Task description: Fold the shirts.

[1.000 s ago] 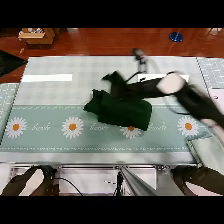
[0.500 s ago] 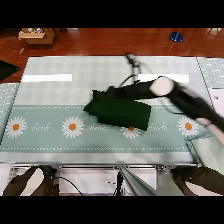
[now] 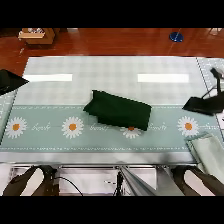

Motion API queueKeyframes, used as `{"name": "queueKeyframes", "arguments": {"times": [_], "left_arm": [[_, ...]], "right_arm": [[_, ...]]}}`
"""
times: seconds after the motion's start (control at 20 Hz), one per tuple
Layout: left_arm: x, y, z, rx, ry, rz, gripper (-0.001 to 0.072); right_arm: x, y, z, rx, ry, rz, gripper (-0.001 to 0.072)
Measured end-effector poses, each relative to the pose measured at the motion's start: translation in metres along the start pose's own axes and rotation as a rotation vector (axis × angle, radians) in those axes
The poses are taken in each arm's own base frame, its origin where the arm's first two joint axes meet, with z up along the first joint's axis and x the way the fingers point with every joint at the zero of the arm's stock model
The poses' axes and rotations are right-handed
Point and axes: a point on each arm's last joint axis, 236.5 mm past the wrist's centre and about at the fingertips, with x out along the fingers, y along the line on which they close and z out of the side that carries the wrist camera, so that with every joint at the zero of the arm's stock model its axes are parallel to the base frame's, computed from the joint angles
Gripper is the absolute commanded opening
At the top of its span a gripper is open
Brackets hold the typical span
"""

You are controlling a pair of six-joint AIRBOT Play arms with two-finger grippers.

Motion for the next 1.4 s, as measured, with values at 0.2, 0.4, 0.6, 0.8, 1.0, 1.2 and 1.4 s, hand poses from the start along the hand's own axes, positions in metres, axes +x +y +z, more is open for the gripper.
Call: {"name": "queueKeyframes", "arguments": {"times": [0.2, 0.4, 0.6, 0.8, 1.0, 1.2, 1.4], "left_arm": [[0.001, 0.008, -0.002, 0.001, 0.009, 0.028, 0.0336], [0.004, 0.013, -0.003, -0.002, 0.019, 0.041, 0.0336], [0.008, 0.017, -0.004, -0.010, 0.032, 0.045, 0.0336], [0.011, 0.020, -0.005, -0.017, 0.042, 0.044, 0.0336], [0.012, 0.021, -0.005, -0.019, 0.048, 0.043, 0.0336], [0.012, 0.021, -0.005, -0.020, 0.048, 0.043, 0.0336], [0.012, 0.021, -0.005, -0.020, 0.048, 0.043, 0.0336]], "right_arm": [[0.044, 0.018, -0.031, 0.184, 0.014, 0.250, 0.0602], [0.076, 0.038, -0.050, 0.316, -0.008, 0.404, 0.0593], [0.088, 0.056, -0.055, 0.357, -0.035, 0.485, 0.0592], [0.105, 0.085, -0.055, 0.318, -0.041, 0.498, 0.0593], [0.129, 0.118, -0.058, 0.361, 0.002, 0.531, 0.0593], [0.155, 0.151, -0.061, 0.394, 0.020, 0.584, 0.0078], [0.153, 0.169, -0.036, 0.390, -0.050, 0.653, 0.0026]]}}
